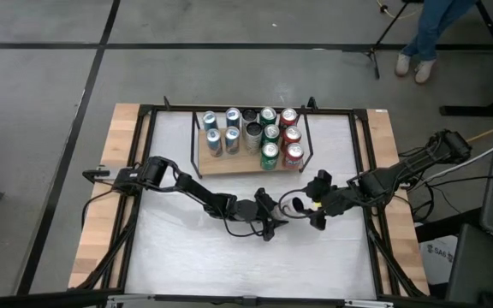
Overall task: Sort soda cans
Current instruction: Put the white-yellow soda can on the shelf and align with the other white-yellow soda cans
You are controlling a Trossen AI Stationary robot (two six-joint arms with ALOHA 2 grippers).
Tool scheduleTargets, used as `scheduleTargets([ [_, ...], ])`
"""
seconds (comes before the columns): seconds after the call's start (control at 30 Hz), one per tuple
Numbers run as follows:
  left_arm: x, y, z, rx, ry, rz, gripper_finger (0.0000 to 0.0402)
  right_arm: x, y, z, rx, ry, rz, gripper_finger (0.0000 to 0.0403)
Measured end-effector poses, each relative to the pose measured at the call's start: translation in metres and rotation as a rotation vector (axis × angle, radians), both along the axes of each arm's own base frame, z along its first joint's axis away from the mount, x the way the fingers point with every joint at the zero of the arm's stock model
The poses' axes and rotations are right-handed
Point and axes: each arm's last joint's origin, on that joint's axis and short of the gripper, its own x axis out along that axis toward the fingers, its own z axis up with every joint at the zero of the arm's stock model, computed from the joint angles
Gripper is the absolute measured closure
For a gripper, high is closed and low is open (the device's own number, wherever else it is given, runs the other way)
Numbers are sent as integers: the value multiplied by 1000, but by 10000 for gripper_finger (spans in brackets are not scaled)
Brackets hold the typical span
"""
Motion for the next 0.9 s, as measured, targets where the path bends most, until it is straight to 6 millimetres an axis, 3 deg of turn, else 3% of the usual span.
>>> scheduleTargets([
  [0.4, 2, 2, 6, 60, -54, 60, 162, 7, 4, 14, 16, -98, 39, 68],
  [0.67, 1, 5, 9, 96, -84, 171, 162, 10, 1, 55, -65, -178, -66, 68],
  [0.9, 2, 8, 26, 213, -209, 289, 162, 10, -3, 90, -106, -274, -158, 68],
])
